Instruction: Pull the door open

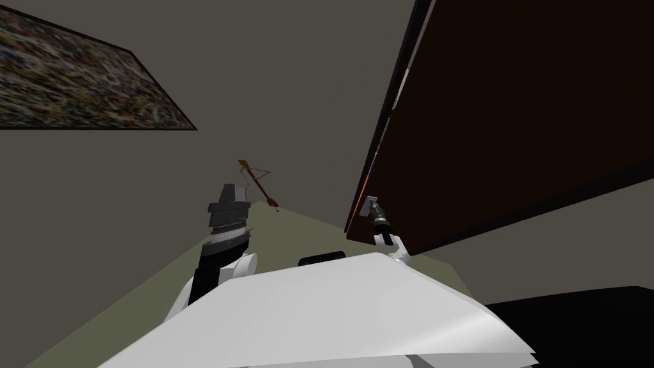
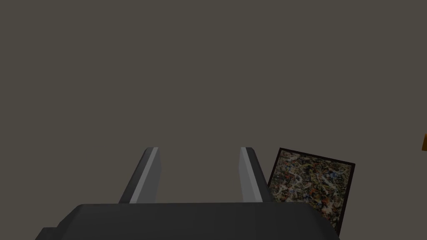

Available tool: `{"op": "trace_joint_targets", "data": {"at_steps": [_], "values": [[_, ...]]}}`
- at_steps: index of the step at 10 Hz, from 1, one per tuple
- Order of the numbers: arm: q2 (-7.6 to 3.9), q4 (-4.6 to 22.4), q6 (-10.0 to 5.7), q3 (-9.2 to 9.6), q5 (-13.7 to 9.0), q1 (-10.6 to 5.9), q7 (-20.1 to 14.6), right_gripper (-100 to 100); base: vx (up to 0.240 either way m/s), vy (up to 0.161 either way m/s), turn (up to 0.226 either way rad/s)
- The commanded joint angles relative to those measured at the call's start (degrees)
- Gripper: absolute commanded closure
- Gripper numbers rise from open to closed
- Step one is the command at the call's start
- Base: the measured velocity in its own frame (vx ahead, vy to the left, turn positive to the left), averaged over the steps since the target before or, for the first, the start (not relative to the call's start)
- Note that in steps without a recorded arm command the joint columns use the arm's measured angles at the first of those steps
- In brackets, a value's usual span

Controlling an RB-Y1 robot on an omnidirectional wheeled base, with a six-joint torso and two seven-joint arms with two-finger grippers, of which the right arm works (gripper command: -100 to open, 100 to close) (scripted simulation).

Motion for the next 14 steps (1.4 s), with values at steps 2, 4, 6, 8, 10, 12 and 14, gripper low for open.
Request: {"op": "trace_joint_targets", "data": {"at_steps": [2,4,6,8,10,12,14], "values": [[-0.05,-1.2,-0.81,1.65,-3.6,0.01,-2.1,100,-0.054,-0.03,0.058],[-0.19,-1.7,-1.06,2.85,-6.9,0.47,-4.0,100,-0.048,-0.029,0.054],[-0.33,-2.2,-1.32,4.06,-10.1,0.92,-6.0,100,-0.049,-0.03,0.058],[-0.47,-2.7,-1.57,5.26,-13.4,1.37,-7.9,100,-0.057,-0.025,0.053],[-0.61,-3.2,-1.84,6.54,-16.8,1.85,-10.0,100,-0.056,-0.028,0.063],[-0.74,-3.7,-2.11,7.81,-20.3,2.34,-12.1,100,-0.057,-0.028,0.042],[-0.88,-4.2,-2.39,9.09,-23.8,2.82,-14.2,100,-0.052,-0.035,0.059]]}}
